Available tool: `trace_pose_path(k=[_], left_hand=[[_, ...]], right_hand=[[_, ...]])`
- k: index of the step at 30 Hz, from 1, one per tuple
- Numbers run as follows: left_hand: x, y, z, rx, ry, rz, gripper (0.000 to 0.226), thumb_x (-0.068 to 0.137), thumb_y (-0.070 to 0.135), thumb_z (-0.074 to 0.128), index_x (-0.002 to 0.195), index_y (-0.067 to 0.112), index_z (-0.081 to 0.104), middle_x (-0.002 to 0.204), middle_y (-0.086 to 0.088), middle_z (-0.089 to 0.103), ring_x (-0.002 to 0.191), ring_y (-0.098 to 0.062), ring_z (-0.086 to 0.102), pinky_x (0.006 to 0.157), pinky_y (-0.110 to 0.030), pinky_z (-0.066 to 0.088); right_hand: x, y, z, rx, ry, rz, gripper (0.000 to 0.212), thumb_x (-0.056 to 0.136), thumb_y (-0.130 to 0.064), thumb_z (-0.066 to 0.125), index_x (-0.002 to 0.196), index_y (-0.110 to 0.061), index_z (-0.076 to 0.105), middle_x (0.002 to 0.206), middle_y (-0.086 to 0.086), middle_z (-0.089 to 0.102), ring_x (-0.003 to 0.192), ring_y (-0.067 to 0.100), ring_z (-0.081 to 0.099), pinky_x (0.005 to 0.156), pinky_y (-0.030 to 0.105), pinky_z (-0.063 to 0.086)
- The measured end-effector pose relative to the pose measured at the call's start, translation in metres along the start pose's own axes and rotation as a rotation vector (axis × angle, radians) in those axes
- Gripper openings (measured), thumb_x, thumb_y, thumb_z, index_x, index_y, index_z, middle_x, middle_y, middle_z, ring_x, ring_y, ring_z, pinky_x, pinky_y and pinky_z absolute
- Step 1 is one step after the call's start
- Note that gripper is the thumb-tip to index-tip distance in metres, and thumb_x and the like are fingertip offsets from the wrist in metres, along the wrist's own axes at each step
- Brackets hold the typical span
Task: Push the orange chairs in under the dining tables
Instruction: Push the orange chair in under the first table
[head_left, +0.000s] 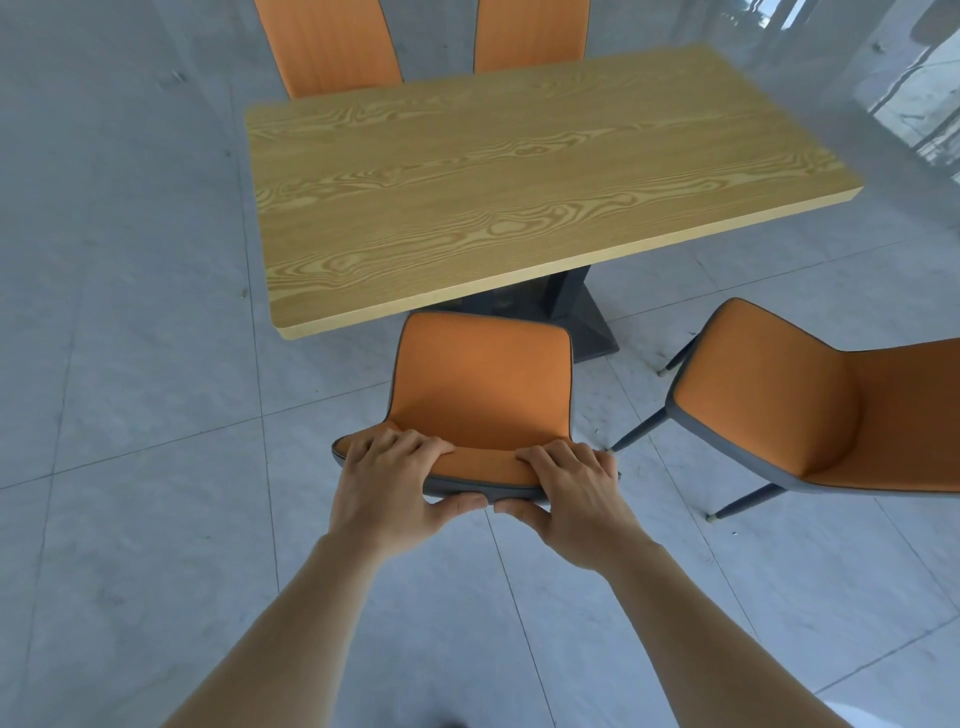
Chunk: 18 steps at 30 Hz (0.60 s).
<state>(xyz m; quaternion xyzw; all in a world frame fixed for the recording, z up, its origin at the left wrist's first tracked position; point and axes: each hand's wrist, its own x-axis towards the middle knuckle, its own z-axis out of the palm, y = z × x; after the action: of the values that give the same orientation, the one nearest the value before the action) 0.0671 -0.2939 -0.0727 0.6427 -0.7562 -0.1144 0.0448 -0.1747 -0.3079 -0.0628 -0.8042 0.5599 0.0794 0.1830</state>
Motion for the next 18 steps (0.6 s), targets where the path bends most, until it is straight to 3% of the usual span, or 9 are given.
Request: trace_pose_path(k=[18], left_hand=[[0.041,-0.012,-0.005,0.048,-0.040,-0.014,0.091,0.075,0.101,0.017,0.127,0.039,0.060,0.119,0.014,0.066,0.114,-0.018,0.056,0.104,-0.041,0.040]], right_hand=[[0.042,0.011,-0.009,-0.003,0.065,-0.025,0.089,0.082,-0.090,0.018,0.141,-0.032,0.050,0.132,-0.007,0.060,0.123,0.026,0.051,0.110,0.047,0.035]])
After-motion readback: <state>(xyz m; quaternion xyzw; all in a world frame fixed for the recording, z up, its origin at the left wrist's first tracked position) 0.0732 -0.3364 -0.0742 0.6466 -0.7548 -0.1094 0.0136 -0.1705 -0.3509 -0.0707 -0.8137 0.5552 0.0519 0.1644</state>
